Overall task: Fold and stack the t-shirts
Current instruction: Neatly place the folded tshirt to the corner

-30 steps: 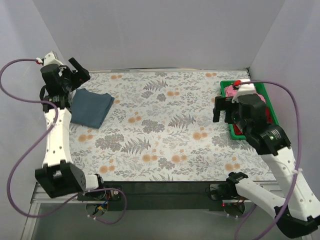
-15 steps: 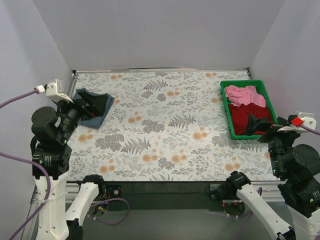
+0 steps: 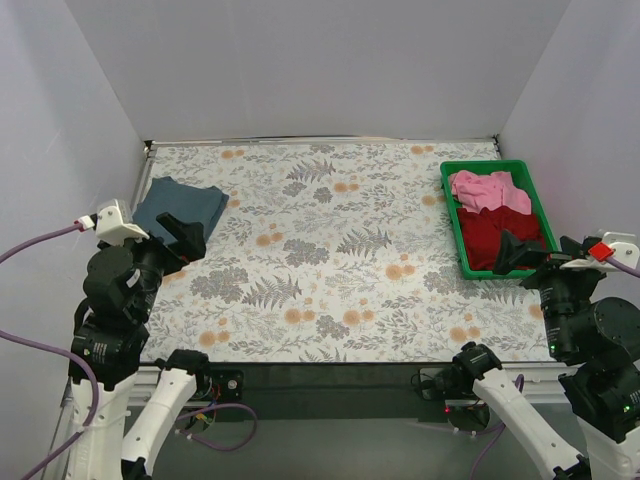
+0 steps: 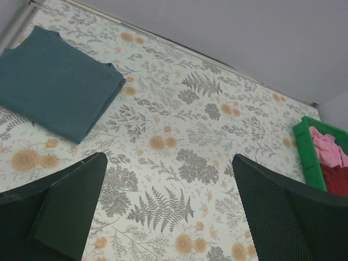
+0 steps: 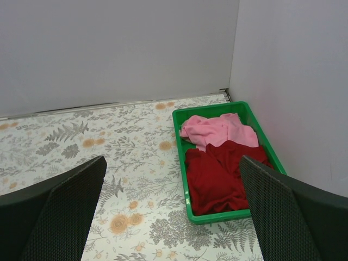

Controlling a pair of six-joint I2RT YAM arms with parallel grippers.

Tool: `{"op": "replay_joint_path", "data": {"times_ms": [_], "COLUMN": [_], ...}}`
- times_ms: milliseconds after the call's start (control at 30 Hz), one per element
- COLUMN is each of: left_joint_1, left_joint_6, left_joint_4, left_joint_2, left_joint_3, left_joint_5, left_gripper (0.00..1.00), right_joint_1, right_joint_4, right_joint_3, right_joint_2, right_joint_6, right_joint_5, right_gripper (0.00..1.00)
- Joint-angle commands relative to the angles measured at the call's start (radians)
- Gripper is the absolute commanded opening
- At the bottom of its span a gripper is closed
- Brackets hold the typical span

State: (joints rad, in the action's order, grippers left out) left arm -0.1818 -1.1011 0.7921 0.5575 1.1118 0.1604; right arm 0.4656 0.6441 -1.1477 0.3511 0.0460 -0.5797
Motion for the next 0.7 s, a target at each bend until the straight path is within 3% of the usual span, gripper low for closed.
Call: {"op": "replay_joint_path", "data": {"times_ms": [0,267,667], "left_joint_1": [-0.008,-0.021,-0.021], "left_joint_6": [-0.014,-0.039,-0.045], "left_joint_4": [0.001,-0.06,-0.103], "left_joint_2": [-0.022,-0.038,-0.024], "left_joint_3": [-0.009,-0.05,-0.089], "left_joint_5": [0.114,0.179,0.162], "left_gripper": [0.93,0.93,0.93], "right_joint_1": [-0.001,-0.001,-0.001], "right_joint_4": [-0.052,-0.064,-0.078], "right_joint_3": [0.011,0.029,0.043], "right_joint_2": [-0.012,0.0,0.019], "right_joint_6": [-0.003,-0.006,-0.009], "right_joint_5": [-0.003,0.009,0.029], "right_gripper": [0.98,0.98,0.98]}}
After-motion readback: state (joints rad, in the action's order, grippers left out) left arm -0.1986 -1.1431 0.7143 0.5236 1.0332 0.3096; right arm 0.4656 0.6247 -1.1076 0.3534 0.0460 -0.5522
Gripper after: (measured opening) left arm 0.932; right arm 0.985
